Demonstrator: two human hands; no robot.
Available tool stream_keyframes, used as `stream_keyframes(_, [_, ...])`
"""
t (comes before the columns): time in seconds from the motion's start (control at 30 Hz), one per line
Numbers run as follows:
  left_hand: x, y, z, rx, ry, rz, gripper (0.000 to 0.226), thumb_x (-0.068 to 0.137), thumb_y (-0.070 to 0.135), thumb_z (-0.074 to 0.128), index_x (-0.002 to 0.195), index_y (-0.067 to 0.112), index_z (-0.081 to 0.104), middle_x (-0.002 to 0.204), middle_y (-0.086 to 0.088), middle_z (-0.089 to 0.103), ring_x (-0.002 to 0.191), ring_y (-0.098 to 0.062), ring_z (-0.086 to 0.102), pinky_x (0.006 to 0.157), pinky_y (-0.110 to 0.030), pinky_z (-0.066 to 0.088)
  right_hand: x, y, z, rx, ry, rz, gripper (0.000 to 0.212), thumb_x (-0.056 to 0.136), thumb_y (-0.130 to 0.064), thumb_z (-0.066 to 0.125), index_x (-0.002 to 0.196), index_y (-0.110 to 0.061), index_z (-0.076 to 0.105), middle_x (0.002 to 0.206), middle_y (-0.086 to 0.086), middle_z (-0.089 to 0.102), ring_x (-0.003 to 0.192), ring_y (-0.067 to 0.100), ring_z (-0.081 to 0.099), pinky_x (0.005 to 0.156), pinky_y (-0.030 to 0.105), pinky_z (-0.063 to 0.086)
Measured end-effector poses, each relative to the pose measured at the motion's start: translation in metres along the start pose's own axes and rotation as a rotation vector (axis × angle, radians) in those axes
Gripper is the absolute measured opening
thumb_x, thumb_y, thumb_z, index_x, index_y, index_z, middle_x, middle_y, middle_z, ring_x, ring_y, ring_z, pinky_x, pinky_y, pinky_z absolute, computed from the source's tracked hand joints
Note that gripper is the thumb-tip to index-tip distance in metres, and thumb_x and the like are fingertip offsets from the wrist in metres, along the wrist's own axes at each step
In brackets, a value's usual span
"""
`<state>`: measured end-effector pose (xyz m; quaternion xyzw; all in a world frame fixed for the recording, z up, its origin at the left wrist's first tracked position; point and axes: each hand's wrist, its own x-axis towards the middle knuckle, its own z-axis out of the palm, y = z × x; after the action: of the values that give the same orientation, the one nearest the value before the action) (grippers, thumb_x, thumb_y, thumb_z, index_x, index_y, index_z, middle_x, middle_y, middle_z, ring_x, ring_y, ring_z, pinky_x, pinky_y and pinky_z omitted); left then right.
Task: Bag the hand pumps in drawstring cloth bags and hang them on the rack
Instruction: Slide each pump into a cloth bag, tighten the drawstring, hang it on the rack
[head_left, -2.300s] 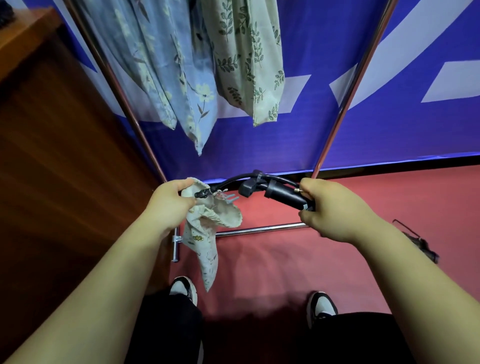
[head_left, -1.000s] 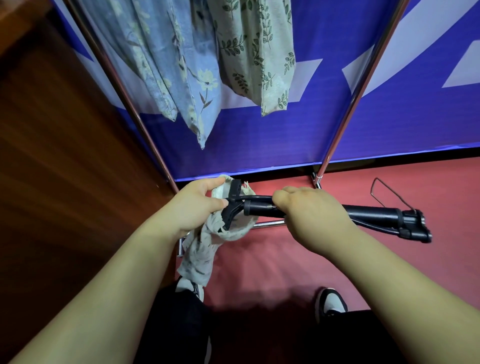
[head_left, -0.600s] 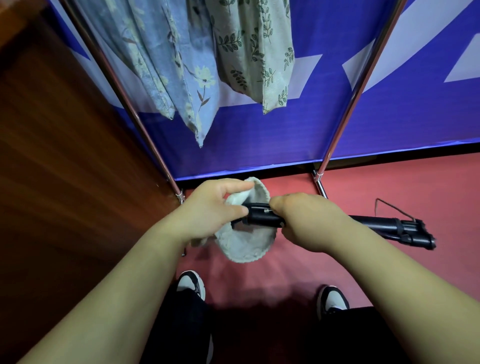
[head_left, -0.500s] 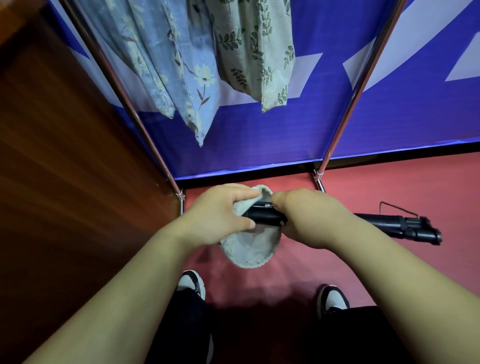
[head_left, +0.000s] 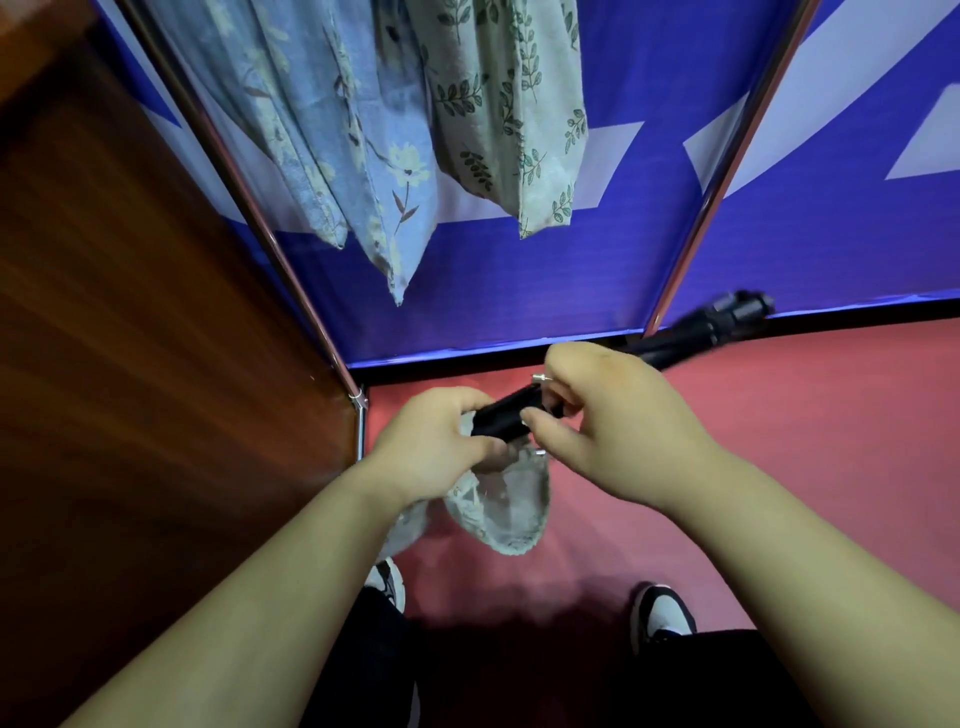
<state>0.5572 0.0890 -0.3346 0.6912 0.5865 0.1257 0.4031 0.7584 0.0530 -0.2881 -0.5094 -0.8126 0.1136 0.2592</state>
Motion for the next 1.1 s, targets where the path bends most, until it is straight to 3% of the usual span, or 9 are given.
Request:
stream_keyframes(0.1, [0.004, -0.003, -0.005, -0.188, 0.022, 0.057, 0.023, 0.082, 0.012, 0.080, 0.097, 0.029, 0.077, 0.091, 0.012, 0.078, 0.087, -0.005, 0.072, 0.087, -0.030, 0.055, -0.005, 0.002, 0.009, 0.118, 0.147, 0.122, 0.040, 0.084, -0.029, 0.069, 0.072, -0.026, 0.031, 0.066, -0.009, 0.043, 0.063, 0.010, 0.040, 0.055, 0.028, 0.032])
stream_keyframes(0.27, [0.005, 0.004, -0.006, -0.423, -0.007, 0.134, 0.024, 0.082, 0.014, 0.073, 0.106, 0.018, 0.077, 0.105, -0.006, 0.079, 0.103, -0.030, 0.074, 0.098, -0.054, 0.055, 0.000, 0.010, 0.021, 0.277, 0.298, 0.319, 0.028, 0.087, -0.030, 0.069, 0.086, -0.017, 0.044, 0.088, -0.001, 0.046, 0.090, 0.023, 0.057, 0.072, 0.037, 0.046])
stream_keyframes(0.37, [0.003, 0.009, -0.007, -0.485, -0.057, 0.136, 0.026, 0.082, 0.013, 0.073, 0.107, 0.019, 0.077, 0.105, -0.010, 0.079, 0.102, -0.035, 0.074, 0.098, -0.058, 0.055, 0.005, 0.004, 0.019, 0.369, 0.331, 0.373, 0.039, 0.092, -0.029, 0.066, 0.077, -0.028, 0.030, 0.072, -0.009, 0.037, 0.067, 0.002, 0.048, 0.062, 0.016, 0.039])
stream_keyframes(0.53, [0.001, 0.014, -0.007, -0.505, -0.083, 0.142, 0.031, 0.080, 0.008, 0.078, 0.108, 0.021, 0.078, 0.107, -0.005, 0.079, 0.104, -0.027, 0.075, 0.099, -0.053, 0.056, 0.011, -0.001, 0.015, 0.506, 0.338, 0.401, 0.044, 0.091, -0.018, 0.070, 0.076, -0.015, 0.029, 0.067, -0.011, 0.027, 0.055, 0.007, 0.029, 0.053, 0.021, 0.028])
stream_keyframes(0.77, [0.001, 0.016, -0.002, -0.471, 0.010, 0.136, 0.031, 0.082, 0.007, 0.080, 0.109, 0.020, 0.076, 0.107, -0.001, 0.079, 0.103, -0.020, 0.075, 0.098, -0.047, 0.057, 0.014, -0.002, 0.008, 0.556, 0.214, 0.381, 0.038, 0.092, -0.027, 0.064, 0.074, -0.020, 0.031, 0.067, -0.014, 0.036, 0.060, 0.005, 0.036, 0.056, 0.020, 0.030])
stream_keyframes(0.87, [0.003, 0.013, -0.009, -0.510, 0.079, 0.133, 0.032, 0.075, 0.020, 0.080, 0.105, 0.031, 0.076, 0.106, 0.002, 0.079, 0.103, -0.020, 0.074, 0.099, -0.050, 0.057, 0.008, 0.010, 0.006, 0.422, 0.094, 0.288, 0.028, 0.095, -0.032, 0.042, 0.075, -0.013, 0.039, 0.074, -0.002, 0.047, 0.072, 0.013, 0.044, 0.065, 0.027, 0.034])
stream_keyframes(0.93, [0.004, 0.011, -0.012, -0.540, 0.109, 0.126, 0.037, 0.071, 0.029, 0.081, 0.107, 0.032, 0.074, 0.107, 0.001, 0.079, 0.104, -0.022, 0.074, 0.099, -0.054, 0.056, 0.003, 0.017, 0.008, 0.302, -0.046, 0.187, 0.028, 0.099, -0.032, 0.036, 0.074, -0.019, 0.035, 0.072, -0.006, 0.048, 0.071, 0.011, 0.046, 0.066, 0.030, 0.035])
stream_keyframes(1.0, [0.005, 0.009, -0.014, -0.548, 0.137, 0.132, 0.038, 0.072, 0.029, 0.080, 0.110, 0.029, 0.074, 0.107, 0.000, 0.078, 0.104, -0.022, 0.074, 0.098, -0.054, 0.056, -0.001, 0.020, 0.013, 0.193, -0.205, 0.105, 0.025, 0.101, -0.031, 0.040, 0.077, -0.032, 0.031, 0.072, -0.014, 0.048, 0.070, 0.006, 0.045, 0.069, 0.028, 0.038])
stream_keyframes(1.1, [0.005, 0.008, -0.016, -0.555, 0.147, 0.135, 0.038, 0.074, 0.027, 0.079, 0.112, 0.029, 0.073, 0.110, 0.000, 0.078, 0.106, -0.022, 0.073, 0.100, -0.053, 0.055, -0.002, 0.019, 0.021, 0.049, -0.337, 0.084, 0.029, 0.099, -0.034, 0.048, 0.072, -0.031, 0.039, 0.074, -0.008, 0.051, 0.074, 0.019, 0.051, 0.070, 0.038, 0.045])
